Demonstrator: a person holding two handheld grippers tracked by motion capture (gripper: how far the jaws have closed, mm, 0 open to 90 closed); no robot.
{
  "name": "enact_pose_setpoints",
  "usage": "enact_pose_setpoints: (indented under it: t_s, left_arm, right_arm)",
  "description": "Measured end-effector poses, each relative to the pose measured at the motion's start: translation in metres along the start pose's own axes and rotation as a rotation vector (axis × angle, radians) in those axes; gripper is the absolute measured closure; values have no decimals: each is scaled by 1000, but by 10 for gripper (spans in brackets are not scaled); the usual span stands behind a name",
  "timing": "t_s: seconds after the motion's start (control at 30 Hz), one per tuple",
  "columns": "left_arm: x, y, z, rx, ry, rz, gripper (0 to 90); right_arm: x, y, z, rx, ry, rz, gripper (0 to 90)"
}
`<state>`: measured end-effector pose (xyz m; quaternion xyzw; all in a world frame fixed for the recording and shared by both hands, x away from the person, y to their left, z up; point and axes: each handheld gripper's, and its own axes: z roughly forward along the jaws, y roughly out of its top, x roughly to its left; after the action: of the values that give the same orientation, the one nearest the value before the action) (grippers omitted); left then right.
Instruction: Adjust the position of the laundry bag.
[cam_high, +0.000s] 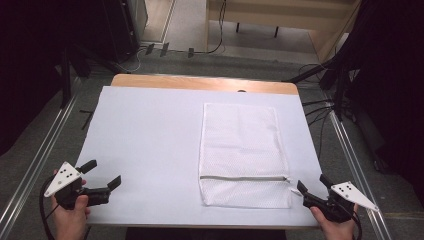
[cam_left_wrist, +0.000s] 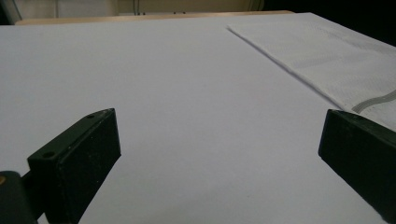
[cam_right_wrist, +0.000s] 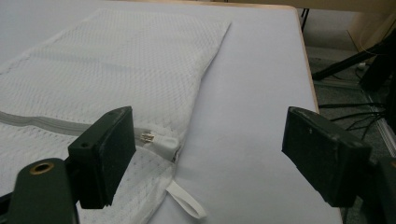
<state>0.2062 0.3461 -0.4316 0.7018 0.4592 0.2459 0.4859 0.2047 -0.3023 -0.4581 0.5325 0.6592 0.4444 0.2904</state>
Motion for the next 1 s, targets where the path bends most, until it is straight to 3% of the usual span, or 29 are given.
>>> enact_pose_setpoints:
  t_s: [0.17, 0.23, 0.27, 0.5, 0.53, 0.67, 0.7, 0.73, 0.77, 0.8, 0.83, 0.87, 0.9, 0.93, 1.0]
  left_arm:
    - [-3, 1, 9, 26, -10, -7, 0]
    - [-7, 3, 14, 31, -7, -10, 85]
    - [-12, 5, 19, 41, 23, -10, 149]
    - [-34, 10, 42, 91, 50, -24, 390]
    - [-40, 11, 51, 113, 50, -28, 390]
    - [-55, 18, 88, 188, -2, -111, 511]
    - [-55, 18, 88, 188, -2, -111, 531]
    - [-62, 21, 106, 211, -37, -124, 545]
    - [-62, 21, 106, 211, -37, -124, 557]
    - [-71, 24, 126, 252, -44, -102, 565]
    - [-71, 24, 126, 252, -44, -102, 574]
    - [-78, 27, 142, 276, -38, -86, 581]
    - [-78, 27, 142, 276, -38, -86, 586]
    - [-87, 31, 161, 286, -24, -69, 587]
    - [-94, 36, 174, 289, -40, -79, 580]
  right_arm:
    - [2, 0, 1, -7, -9, -4, 193]
    - [5, -2, 2, -6, -52, -15, 224]
    - [5, -2, 3, -6, -57, -14, 228]
    - [6, -2, 6, -7, -47, -5, 264]
    - [6, -2, 7, -7, -44, -1, 267]
    - [12, -1, 11, 3, -63, -12, 290]
    - [13, -1, 12, 3, -64, -15, 294]
    - [15, 0, 13, -1, -67, -19, 296]
    - [15, 0, 13, -1, -67, -19, 296]
    - [17, 1, 13, 1, -67, -32, 296]
    - [18, 2, 13, -2, -67, -40, 296]
    - [19, 1, 12, -5, -65, -37, 299]
    - [19, 1, 12, -5, -65, -37, 299]
    - [18, 1, 10, -9, -61, -39, 305]
    - [17, 0, 10, -9, -65, -40, 310]
